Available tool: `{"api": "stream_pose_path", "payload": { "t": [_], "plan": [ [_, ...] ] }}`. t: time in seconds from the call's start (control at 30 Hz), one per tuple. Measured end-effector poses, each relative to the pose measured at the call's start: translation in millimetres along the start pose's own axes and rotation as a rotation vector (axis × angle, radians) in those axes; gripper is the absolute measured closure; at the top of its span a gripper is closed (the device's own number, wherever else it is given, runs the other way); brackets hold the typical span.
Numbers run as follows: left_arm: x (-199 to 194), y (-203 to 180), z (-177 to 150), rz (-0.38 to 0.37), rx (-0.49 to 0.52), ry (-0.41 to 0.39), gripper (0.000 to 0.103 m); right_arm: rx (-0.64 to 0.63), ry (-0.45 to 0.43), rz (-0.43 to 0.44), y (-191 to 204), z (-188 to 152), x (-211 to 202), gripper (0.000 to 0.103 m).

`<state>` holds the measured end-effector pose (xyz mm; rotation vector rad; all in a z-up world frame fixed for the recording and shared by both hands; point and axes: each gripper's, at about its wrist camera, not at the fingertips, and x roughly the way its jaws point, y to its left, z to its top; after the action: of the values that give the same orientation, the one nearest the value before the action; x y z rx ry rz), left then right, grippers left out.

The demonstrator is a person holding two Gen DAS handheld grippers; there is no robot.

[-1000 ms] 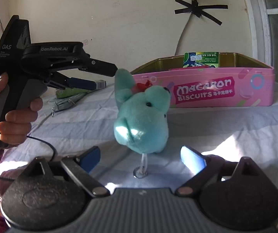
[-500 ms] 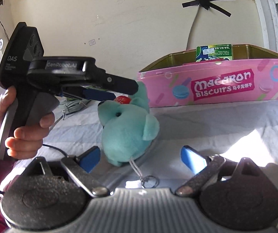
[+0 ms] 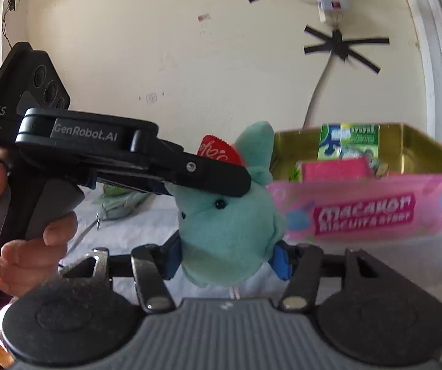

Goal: Organize objects
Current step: 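Lower the plush toy into the pink tin and open the right gripper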

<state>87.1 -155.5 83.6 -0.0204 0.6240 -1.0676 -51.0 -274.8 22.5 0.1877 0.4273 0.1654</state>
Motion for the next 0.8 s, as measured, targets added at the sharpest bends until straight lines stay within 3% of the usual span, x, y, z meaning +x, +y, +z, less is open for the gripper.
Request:
{"api": "stream_pose_path", "payload": {
  "t": [0.13,0.3,0.5,0.67,0.8],
  "plan": [
    [23.4,-7.9,39.0,0.033,0.056,-0.034,0.032,0.0,-0.053,-0.052,-19.1,36.3,10.5,0.048],
    [58.9,-1.2,74.0,0.087,0.062,-0.032,0.033,0.047,-0.009,-0.056,-55.4,76.6,46.0,0.048],
    [97.2,17.4,101.0,0.154,0.037,-0.011,0.033,0.097,0.078,-0.054,-92.1,104.4,94.7,0.048],
    [134.1,33.0,117.1,0.245,0.036,0.018,0.031,0.146,0.205,-0.046,-124.7,123.2,140.1,0.046],
    [153.7,43.8,118.3,0.341,0.029,0.024,0.024,0.149,0.302,-0.026,-149.1,127.4,173.8,0.036]
  ]
}}
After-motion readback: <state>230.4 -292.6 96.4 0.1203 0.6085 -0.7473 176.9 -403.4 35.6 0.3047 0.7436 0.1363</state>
